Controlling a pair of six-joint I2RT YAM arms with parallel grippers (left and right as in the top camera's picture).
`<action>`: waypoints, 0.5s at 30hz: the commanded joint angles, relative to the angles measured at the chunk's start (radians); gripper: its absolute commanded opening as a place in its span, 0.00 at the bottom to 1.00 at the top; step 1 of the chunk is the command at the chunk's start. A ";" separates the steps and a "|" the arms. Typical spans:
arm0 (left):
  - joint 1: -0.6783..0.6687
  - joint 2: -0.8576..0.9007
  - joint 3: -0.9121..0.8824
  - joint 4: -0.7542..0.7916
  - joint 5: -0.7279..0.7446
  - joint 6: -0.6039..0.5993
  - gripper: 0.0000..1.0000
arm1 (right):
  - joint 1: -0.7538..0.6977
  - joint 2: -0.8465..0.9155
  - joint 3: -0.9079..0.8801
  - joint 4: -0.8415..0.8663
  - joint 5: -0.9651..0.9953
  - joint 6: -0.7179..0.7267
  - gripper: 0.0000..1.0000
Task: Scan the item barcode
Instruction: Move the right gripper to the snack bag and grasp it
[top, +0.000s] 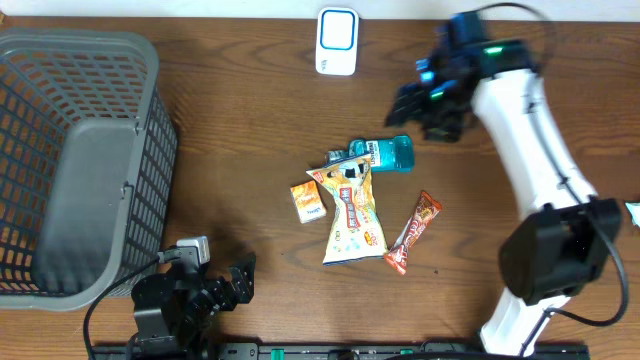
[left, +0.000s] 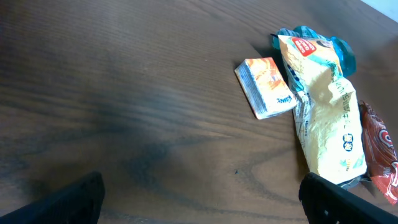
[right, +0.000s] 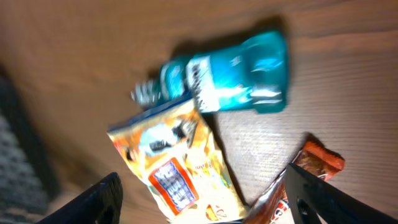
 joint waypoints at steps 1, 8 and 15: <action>0.005 -0.005 -0.001 -0.006 0.013 -0.010 1.00 | 0.167 0.003 -0.011 -0.007 0.225 -0.056 0.84; 0.005 -0.005 -0.001 -0.006 0.013 -0.010 1.00 | 0.380 0.005 -0.077 0.020 0.402 -0.018 0.93; 0.005 -0.005 -0.001 -0.006 0.013 -0.010 1.00 | 0.480 0.005 -0.243 0.087 0.438 0.084 0.92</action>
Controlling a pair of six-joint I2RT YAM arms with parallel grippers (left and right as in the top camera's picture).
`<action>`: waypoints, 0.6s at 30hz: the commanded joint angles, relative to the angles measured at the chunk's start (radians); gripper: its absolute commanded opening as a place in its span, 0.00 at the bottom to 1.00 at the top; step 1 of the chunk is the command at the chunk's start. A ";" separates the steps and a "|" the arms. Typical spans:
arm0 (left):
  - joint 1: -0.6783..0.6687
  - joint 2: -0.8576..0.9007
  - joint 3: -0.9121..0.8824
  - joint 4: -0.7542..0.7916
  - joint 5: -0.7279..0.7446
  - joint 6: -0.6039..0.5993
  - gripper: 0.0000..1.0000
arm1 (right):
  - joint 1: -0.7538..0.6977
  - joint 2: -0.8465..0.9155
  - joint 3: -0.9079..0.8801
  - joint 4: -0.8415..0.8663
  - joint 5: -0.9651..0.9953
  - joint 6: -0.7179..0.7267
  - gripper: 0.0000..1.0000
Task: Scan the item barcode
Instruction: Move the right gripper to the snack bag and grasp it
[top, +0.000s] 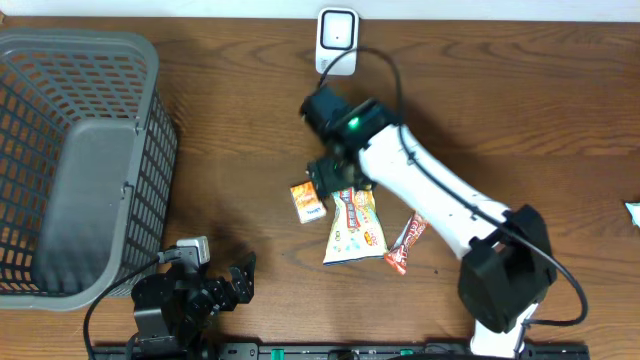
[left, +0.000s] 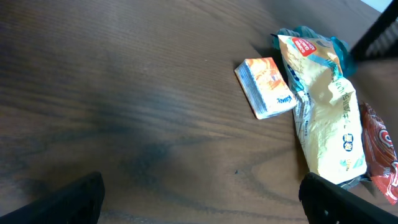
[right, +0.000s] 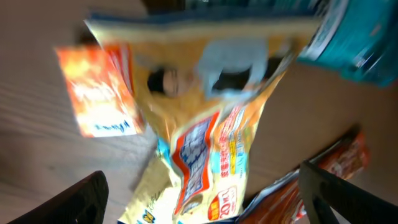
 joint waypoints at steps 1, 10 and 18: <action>0.005 -0.005 -0.001 -0.006 0.013 -0.010 1.00 | 0.022 0.005 -0.082 0.029 0.060 0.082 0.92; 0.005 -0.005 -0.001 -0.006 0.013 -0.010 1.00 | 0.047 0.005 -0.309 0.311 0.058 0.081 0.89; 0.005 -0.005 -0.001 -0.006 0.013 -0.010 1.00 | 0.045 0.005 -0.403 0.407 0.080 0.080 0.30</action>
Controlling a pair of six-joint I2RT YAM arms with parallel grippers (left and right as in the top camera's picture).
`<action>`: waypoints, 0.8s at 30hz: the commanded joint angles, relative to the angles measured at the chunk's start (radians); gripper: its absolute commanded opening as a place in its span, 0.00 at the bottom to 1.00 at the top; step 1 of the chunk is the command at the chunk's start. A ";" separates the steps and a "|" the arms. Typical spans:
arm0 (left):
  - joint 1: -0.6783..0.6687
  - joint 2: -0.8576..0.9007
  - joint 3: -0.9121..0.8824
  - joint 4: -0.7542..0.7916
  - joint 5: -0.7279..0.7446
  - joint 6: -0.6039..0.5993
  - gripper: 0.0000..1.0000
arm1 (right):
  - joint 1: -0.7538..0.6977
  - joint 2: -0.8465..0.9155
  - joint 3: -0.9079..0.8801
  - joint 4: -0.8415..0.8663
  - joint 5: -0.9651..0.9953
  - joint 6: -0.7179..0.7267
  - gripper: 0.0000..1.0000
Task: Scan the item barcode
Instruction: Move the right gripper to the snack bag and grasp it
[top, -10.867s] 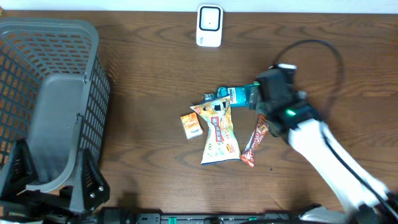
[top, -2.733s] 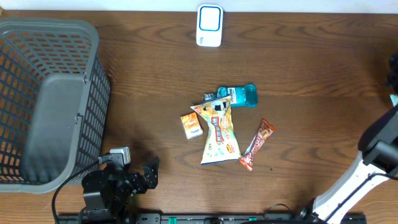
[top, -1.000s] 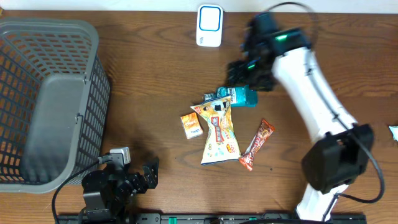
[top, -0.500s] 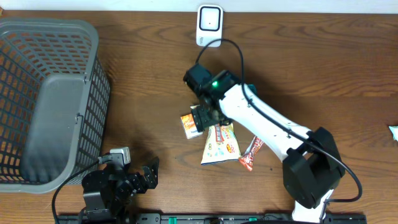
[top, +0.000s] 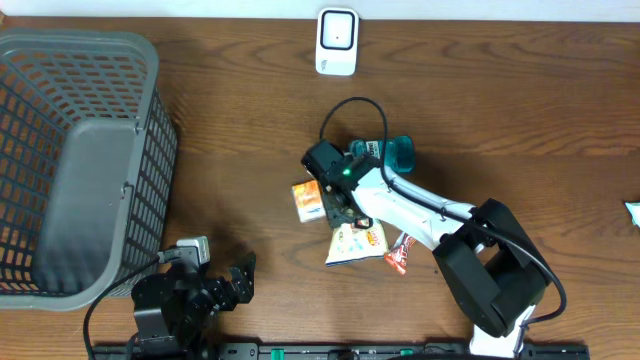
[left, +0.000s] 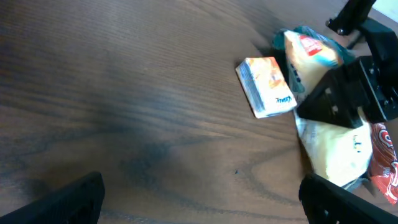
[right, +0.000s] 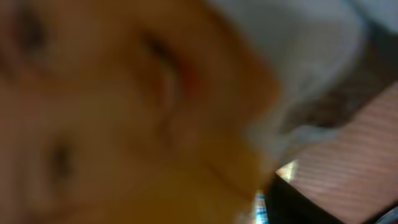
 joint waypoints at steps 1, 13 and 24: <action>0.005 -0.005 -0.001 -0.006 0.013 -0.010 1.00 | 0.003 0.004 -0.013 0.000 0.017 0.007 0.18; 0.005 -0.005 -0.001 -0.006 0.013 -0.010 1.00 | -0.069 -0.086 0.241 -0.311 -0.245 -0.205 0.01; 0.005 -0.005 -0.001 -0.006 0.013 -0.010 1.00 | -0.275 -0.148 0.251 -0.497 -1.395 -0.805 0.01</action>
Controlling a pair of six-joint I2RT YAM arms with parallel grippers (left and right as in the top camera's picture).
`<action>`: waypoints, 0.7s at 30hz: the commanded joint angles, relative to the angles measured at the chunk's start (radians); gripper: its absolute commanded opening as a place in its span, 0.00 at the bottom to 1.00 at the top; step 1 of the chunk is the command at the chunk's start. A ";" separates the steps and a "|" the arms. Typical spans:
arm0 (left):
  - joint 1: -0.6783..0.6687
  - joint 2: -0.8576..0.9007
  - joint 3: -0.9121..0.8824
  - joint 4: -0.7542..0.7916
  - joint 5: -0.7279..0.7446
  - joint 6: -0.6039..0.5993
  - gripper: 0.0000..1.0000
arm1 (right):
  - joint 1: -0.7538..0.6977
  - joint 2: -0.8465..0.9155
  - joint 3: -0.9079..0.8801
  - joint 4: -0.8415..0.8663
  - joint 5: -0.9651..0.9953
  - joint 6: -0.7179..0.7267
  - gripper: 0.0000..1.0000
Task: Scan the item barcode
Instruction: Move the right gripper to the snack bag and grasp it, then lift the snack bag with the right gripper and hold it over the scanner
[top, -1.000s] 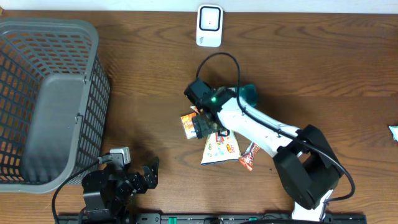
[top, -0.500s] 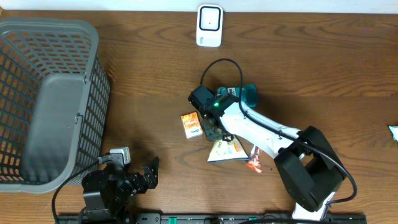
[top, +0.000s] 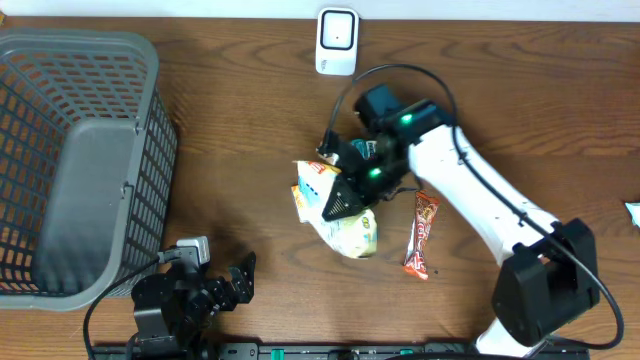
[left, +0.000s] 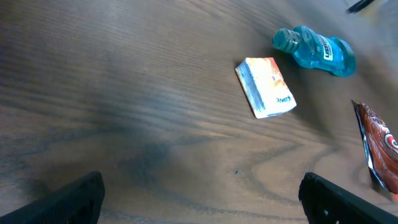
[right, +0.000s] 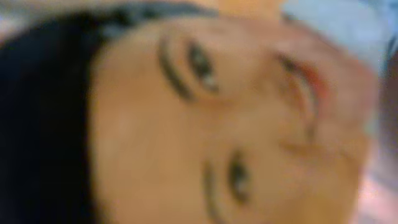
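Note:
The yellow snack bag (top: 349, 226) hangs just above the table, with my right gripper (top: 347, 192) shut on its top end. The right wrist view shows nothing but the bag's print (right: 217, 124), blurred and very close. The white barcode scanner (top: 337, 41) stands at the far edge, well beyond the bag. My left gripper (top: 228, 283) rests open at the near edge, its dark fingertips (left: 68, 200) low in the left wrist view with nothing between them.
An orange box (left: 266, 87) lies left of the lifted bag. A teal bottle (left: 316, 48) lies behind it, partly under the right arm in the overhead view. A red snack bar (top: 421, 236) lies to the right. A grey basket (top: 60, 160) fills the left side.
The right gripper, then pressed down on the bag on the table, now holds it raised off the wood. The bag has left the left wrist view. The red bar has shifted slightly right.
The right gripper was open, high beside the teal bottle at the right. Then it was over the top of the snack bag, then down on the bag. Now it holds the bag lifted. The left arm has stayed still throughout.

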 joint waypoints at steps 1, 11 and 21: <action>0.005 -0.005 -0.001 -0.006 0.013 -0.010 1.00 | -0.056 -0.012 0.014 -0.055 -0.513 -0.175 0.01; 0.005 -0.005 -0.001 -0.006 0.013 -0.010 1.00 | -0.079 -0.013 0.015 -0.080 -0.739 0.145 0.03; 0.005 -0.005 -0.001 -0.006 0.013 -0.010 1.00 | -0.079 -0.013 0.015 -0.095 -0.742 0.403 0.06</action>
